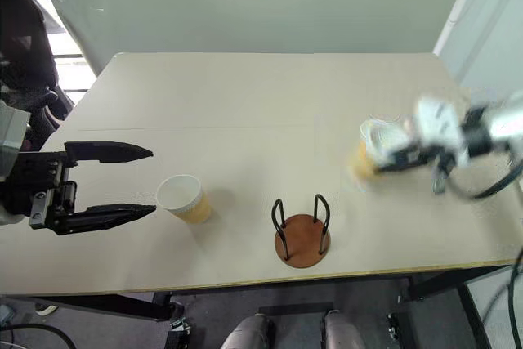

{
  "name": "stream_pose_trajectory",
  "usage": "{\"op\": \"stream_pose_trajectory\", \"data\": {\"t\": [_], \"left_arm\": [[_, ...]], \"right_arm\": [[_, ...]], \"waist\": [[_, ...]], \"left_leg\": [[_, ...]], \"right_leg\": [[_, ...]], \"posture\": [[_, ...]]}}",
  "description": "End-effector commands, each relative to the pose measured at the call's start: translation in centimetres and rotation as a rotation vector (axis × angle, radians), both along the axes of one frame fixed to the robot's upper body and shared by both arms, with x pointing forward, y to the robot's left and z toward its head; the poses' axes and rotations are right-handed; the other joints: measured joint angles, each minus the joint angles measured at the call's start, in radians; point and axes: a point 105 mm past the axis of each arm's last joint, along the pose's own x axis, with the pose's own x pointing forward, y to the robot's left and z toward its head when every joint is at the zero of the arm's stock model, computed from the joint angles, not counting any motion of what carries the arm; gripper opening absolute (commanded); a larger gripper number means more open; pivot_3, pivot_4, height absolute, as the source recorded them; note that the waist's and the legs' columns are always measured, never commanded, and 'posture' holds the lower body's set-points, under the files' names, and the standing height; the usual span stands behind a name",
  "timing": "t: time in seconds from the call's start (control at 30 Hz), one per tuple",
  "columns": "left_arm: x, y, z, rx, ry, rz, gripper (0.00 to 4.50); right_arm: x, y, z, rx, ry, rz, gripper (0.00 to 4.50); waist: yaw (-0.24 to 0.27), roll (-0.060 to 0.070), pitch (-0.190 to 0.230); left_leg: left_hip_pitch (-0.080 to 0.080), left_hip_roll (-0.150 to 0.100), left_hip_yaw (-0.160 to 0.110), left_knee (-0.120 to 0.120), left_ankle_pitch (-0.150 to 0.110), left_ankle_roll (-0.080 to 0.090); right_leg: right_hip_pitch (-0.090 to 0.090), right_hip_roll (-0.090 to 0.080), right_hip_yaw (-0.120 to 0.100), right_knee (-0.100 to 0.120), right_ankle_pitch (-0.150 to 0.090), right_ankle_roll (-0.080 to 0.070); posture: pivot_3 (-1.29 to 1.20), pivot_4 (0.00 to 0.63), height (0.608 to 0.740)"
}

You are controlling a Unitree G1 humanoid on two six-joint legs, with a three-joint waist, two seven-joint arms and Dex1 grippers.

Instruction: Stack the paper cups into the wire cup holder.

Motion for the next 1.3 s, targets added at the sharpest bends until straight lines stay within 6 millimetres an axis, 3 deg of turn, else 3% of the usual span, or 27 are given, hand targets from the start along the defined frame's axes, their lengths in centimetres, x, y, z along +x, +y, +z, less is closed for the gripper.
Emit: {"op": "stream_pose_trajectory", "data": {"t": [0.03,0.2,0.3,0.43,1.23,1.3], "left_arm": [[0.4,-0.2,0.5,0.019,-0.037,-0.019,4.5],[1.2,-0.6,0.4,0.017,-0.04,-0.053,4.5],[1.6,-0.8,0.4,0.027,-0.041,-0.067,4.5],[1.7,-0.9,0.4,0.032,-0.042,-0.078,4.5],[0.7,-0.8,0.2,0.043,-0.037,-0.058,4.5],[0.6,-0.8,0.2,0.044,-0.038,-0.056,4.5]], "right_arm": [[-4.4,3.6,5.5,0.184,-0.023,0.226,0.05],[-6.5,7.5,1.6,0.075,0.07,0.357,0.05],[-5.9,8.8,-1.2,-0.013,0.072,0.342,0.05],[-5.1,9.0,-3.6,-0.113,0.035,0.337,0.05],[-4.7,9.1,-6.7,-0.206,0.02,0.381,0.05],[-4.6,9.1,-6.8,-0.21,0.019,0.379,0.45]], "waist": [[0.0,-0.003,-0.002],[0.001,-0.014,-0.007],[0.001,-0.013,-0.006],[0.001,-0.013,-0.006],[0.0,-0.013,-0.007],[0.0,-0.013,-0.007]], "left_leg": [[0.001,0.001,-0.001,-0.001,0.001,-0.001],[0.006,0.008,-0.005,-0.003,0.0,-0.008],[0.005,0.006,-0.003,-0.002,0.0,-0.008],[0.005,0.008,-0.003,-0.003,0.0,-0.008],[0.005,0.011,-0.003,-0.004,0.0,-0.009],[0.005,0.011,-0.003,-0.004,0.0,-0.009]], "right_leg": [[0.001,0.001,-0.001,0.0,-0.001,-0.002],[0.003,0.008,-0.004,0.008,-0.012,-0.022],[-0.001,0.006,-0.003,0.014,-0.012,-0.023],[-0.003,0.007,-0.004,0.016,-0.012,-0.022],[-0.004,0.009,-0.005,0.017,-0.012,-0.023],[-0.004,0.009,-0.005,0.017,-0.012,-0.023]], "posture": [[0.0,0.15,0.74],[0.0,0.15,0.74],[0.0,0.15,0.74],[0.0,0.15,0.74],[0.0,0.15,0.74],[0.0,0.15,0.74]]}}
